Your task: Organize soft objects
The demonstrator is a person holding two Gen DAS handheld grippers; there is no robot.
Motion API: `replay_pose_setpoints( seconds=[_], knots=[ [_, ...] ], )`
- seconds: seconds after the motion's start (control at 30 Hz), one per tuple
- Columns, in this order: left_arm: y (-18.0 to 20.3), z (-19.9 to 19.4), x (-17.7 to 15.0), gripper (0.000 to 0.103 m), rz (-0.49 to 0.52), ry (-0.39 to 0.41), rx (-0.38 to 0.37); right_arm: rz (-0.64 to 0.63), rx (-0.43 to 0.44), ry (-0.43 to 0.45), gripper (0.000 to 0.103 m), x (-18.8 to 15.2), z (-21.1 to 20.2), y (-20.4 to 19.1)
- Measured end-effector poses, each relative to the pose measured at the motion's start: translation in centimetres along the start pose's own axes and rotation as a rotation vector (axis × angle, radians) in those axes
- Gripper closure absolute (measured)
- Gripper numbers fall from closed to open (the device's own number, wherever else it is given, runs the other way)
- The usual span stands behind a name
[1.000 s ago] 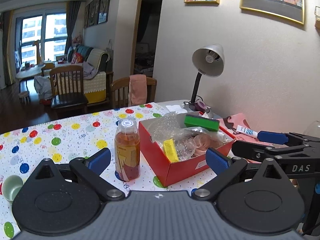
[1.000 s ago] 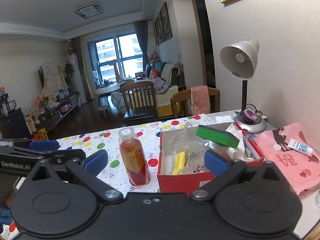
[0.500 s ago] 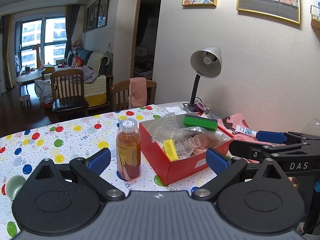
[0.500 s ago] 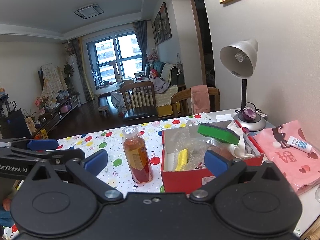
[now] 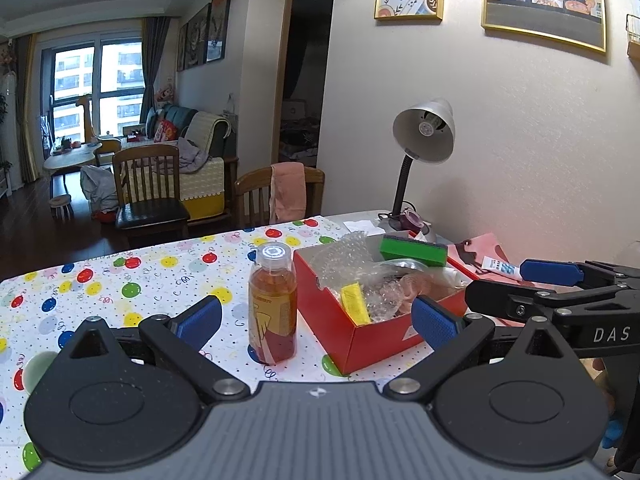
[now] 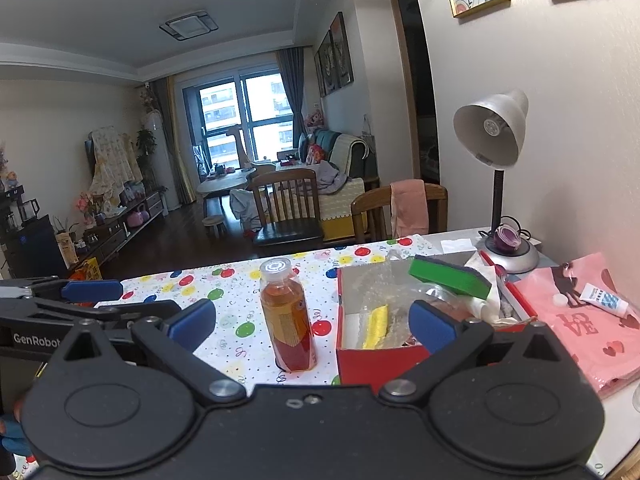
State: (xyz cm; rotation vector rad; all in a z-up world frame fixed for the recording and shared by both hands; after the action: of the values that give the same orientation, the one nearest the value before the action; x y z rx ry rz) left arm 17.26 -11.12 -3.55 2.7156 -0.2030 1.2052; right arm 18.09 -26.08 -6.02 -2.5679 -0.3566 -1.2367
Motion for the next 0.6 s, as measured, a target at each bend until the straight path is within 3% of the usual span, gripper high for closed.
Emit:
replay_pose_setpoints(
  seconds=[0.6],
  knots=[
    [-1.0,-1.4,-0.1,0.001,-0.009,0.035,0.018,0.004,-0.039,0.021,0.0,0.0,0.1,-0.7]
  ],
)
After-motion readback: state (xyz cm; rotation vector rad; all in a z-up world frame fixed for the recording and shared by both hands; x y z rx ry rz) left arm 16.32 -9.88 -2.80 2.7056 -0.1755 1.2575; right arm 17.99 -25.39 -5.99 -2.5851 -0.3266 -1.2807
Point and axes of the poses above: each gripper's, at about its wrist camera, not at the fingertips, and z roughly the way its jaws point, y to its right, x to its top, the point moved 10 cm from there along z, roughly the way its jaws point, and after that the axes turned 15 degrees about -y, right-handed, at the moved point
